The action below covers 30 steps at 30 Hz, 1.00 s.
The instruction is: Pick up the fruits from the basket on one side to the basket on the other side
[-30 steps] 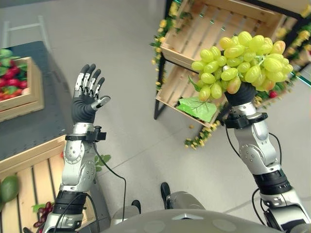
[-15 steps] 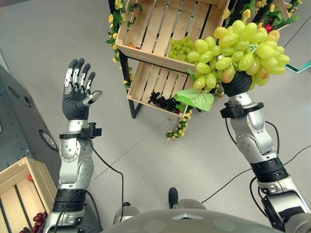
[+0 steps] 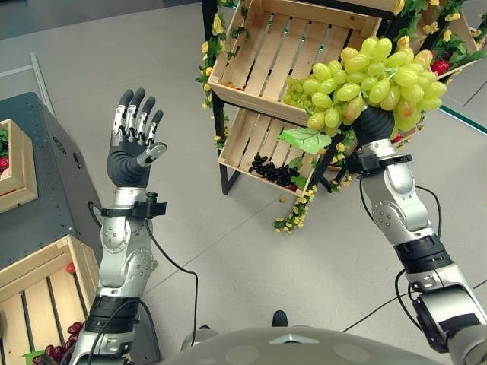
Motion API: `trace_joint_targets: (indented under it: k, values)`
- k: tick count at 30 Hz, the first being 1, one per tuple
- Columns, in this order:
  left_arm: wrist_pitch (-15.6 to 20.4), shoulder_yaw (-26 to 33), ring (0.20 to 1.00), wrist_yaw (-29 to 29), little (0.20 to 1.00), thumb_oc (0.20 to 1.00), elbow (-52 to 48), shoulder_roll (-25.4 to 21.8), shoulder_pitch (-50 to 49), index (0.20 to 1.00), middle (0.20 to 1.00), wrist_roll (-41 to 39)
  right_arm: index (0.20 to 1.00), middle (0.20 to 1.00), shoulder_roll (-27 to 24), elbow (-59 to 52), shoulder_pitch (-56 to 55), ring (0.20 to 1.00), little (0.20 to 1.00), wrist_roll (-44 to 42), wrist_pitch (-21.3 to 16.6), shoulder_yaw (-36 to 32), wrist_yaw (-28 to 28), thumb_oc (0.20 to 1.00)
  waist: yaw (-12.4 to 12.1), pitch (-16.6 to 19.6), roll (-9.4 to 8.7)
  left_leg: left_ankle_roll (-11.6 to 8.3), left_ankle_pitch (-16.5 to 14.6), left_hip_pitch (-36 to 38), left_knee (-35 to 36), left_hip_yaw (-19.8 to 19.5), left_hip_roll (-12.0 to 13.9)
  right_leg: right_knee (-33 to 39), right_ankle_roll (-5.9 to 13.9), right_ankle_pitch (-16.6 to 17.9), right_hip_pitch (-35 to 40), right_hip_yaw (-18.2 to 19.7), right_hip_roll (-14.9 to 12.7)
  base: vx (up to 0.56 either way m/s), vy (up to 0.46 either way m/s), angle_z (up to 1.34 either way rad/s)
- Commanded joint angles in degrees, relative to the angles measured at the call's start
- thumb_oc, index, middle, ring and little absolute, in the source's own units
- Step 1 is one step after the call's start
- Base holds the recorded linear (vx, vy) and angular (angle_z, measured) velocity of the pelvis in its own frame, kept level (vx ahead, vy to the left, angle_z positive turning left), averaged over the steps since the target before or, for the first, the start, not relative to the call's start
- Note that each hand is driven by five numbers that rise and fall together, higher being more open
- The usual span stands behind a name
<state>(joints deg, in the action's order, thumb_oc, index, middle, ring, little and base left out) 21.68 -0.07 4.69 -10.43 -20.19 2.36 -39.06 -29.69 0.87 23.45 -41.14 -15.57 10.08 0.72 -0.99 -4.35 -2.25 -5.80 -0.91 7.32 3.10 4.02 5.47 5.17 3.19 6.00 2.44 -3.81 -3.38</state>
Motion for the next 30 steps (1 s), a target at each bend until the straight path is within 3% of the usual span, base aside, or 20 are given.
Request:
trace_joint_targets:
  k: [1, 11, 17, 25, 30]
  values:
    - [1.50, -1.72, 1.000, 0.77, 1.000, 1.000, -3.92, -3.50, 0.48, 1.000, 1.000, -0.51, 0.200, 0.200, 0.62, 4.13, 10.27, 0.200, 0.200, 0.07, -2.51, 1.03, 1.24, 0.200, -0.82, 2.34, -3.06, 1.38, 0.38, -2.48, -1.65, -0.34, -2.18, -1.19, 3.66, -4.33, 3.32, -0.72, -2.56, 0.00, 0.010, 0.04]
    - [1.76, -4.36, 1.000, 1.43, 1.000, 1.000, -6.30, -5.82, 0.73, 1.000, 1.000, -3.48, 0.200, 0.200, -3.32, 26.57, 26.69, 0.200, 0.200, 1.01, -1.30, 6.50, 7.08, 0.200, -2.82, 1.27, -3.71, 1.00, 1.16, -2.85, -0.88, -1.06, -1.93, -0.77, 3.64, -3.97, 3.09, -1.31, -2.36, -0.02, 0.000, 0.05]
    - [2.15, -5.11, 1.000, 1.45, 1.000, 1.000, -8.25, -7.95, 2.25, 1.000, 1.000, -4.58, 0.200, 0.200, -4.83, 37.94, 34.37, 0.200, 0.200, 0.46, -0.03, 9.07, 8.03, 0.200, -4.43, -1.54, -4.35, 0.52, 1.80, -4.62, -1.33, -2.10, -1.41, -0.97, 3.57, -3.57, 1.70, -2.02, -1.84, -0.06, -0.017, 0.11]
    - [2.59, -5.07, 1.000, 0.59, 1.000, 1.000, -8.75, -9.61, 3.29, 1.000, 1.000, -5.06, 0.200, 0.200, -8.47, 45.40, 41.10, 0.200, 0.200, 0.48, 0.56, 11.21, 9.23, 0.200, -4.76, -4.70, -4.33, -0.21, 2.74, -7.80, -1.39, -2.82, -0.63, -1.01, 3.54, -3.08, -1.58, -2.50, -0.91, -0.07, -0.026, 0.06]
    - [2.78, -4.86, 1.000, 0.71, 1.000, 1.000, -8.96, -10.02, 3.76, 1.000, 1.000, -5.99, 0.200, 0.200, -12.30, 47.77, 43.91, 0.200, 0.200, 0.93, 0.57, 11.77, 10.25, 0.200, -4.58, -6.51, -3.28, -0.71, 4.27, -10.42, -0.97, -3.22, -0.51, -0.95, 3.57, -2.26, -4.53, -2.74, -0.89, -0.08, -0.004, 0.03]
